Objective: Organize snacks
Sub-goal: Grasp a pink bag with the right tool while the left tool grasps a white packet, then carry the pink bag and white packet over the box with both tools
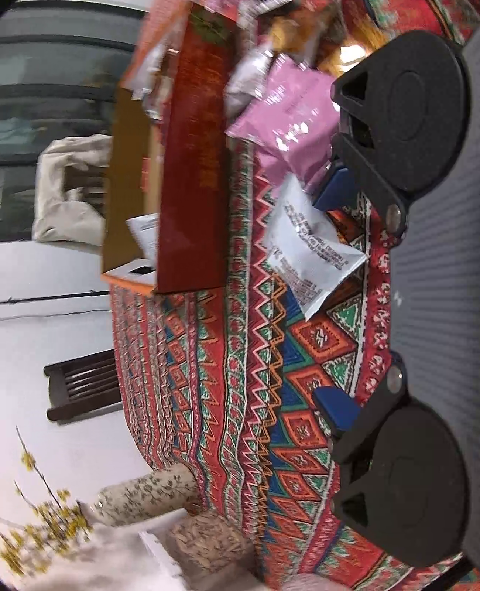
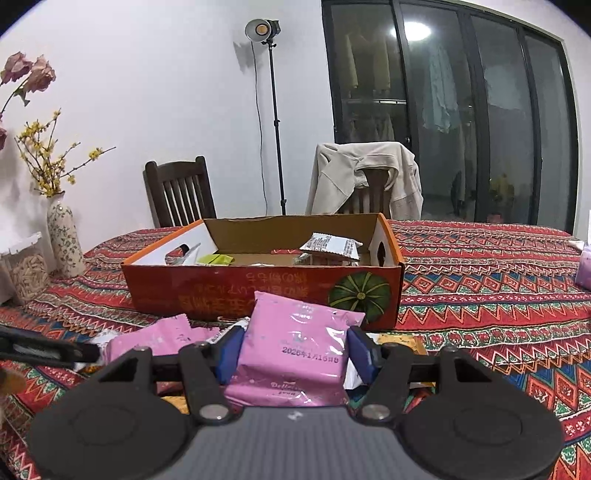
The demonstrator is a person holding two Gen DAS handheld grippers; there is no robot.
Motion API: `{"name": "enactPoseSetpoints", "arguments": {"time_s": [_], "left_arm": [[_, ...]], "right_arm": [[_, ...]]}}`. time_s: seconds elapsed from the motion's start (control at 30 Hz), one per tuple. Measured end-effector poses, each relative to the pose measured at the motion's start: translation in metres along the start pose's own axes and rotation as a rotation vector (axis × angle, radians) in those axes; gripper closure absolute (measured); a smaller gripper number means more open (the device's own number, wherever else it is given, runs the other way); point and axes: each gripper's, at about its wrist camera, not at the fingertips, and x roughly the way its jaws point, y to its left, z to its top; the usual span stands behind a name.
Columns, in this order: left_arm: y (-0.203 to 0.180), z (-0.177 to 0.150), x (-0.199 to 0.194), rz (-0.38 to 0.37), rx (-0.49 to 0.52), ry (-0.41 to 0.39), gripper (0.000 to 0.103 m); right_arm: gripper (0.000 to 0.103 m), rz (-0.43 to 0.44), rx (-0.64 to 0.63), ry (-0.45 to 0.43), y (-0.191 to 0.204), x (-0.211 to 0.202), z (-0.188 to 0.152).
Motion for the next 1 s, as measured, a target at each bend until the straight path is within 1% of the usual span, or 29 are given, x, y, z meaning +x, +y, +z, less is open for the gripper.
{"name": "enactPoseSetpoints", "arguments": {"time_s": [0.07, 0.13, 0.23, 0.3, 0.4, 0.47, 0.53, 0.63, 0.77, 0.87, 1.0], "left_arm": [[-0.004, 0.001, 0.005, -0.007, 0.012, 0.006, 0.000], [-0.009, 0.004, 0.008, -0.006, 0.030, -0.006, 0.000], [-0.018, 0.011, 0.014, 0.004, 0.110, -0.020, 0.000], [-0.020, 0.014, 0.016, -0.002, 0.143, -0.028, 0.002], [-0.018, 0.015, 0.018, -0.038, 0.129, -0.015, 0.023], [-0.017, 0.013, 0.017, -0.050, 0.105, -0.015, 0.029], [-0.018, 0.012, 0.012, -0.059, 0.109, -0.025, 0.055], [-0.017, 0.010, 0.005, -0.075, 0.101, -0.041, 0.056], [-0.010, 0.009, -0.003, -0.072, 0.067, -0.069, 0.056], [-0.005, 0.010, -0.013, -0.086, 0.042, -0.101, 0.056], [-0.002, 0.017, -0.030, -0.113, 0.016, -0.155, 0.056]], "right_arm": [[0.043, 0.004, 0.006, -0.003, -0.001, -0.001, 0.000], [0.043, 0.009, 0.021, 0.001, -0.004, 0.000, 0.000], [0.043, 0.014, 0.038, 0.021, -0.007, 0.003, 0.000], [0.043, 0.020, 0.045, 0.049, -0.008, 0.008, 0.000], [0.043, 0.029, 0.054, 0.069, -0.009, 0.012, 0.000], [0.043, 0.034, 0.056, 0.066, -0.009, 0.012, -0.001], [0.043, 0.036, 0.055, 0.067, -0.009, 0.011, -0.002], [0.043, 0.036, 0.052, 0.067, -0.008, 0.011, -0.002], [0.043, 0.037, 0.056, 0.069, -0.009, 0.011, -0.001], [0.043, 0.037, 0.055, 0.066, -0.008, 0.011, -0.001], [0.043, 0.037, 0.043, 0.039, -0.005, 0.006, -0.001]]}}
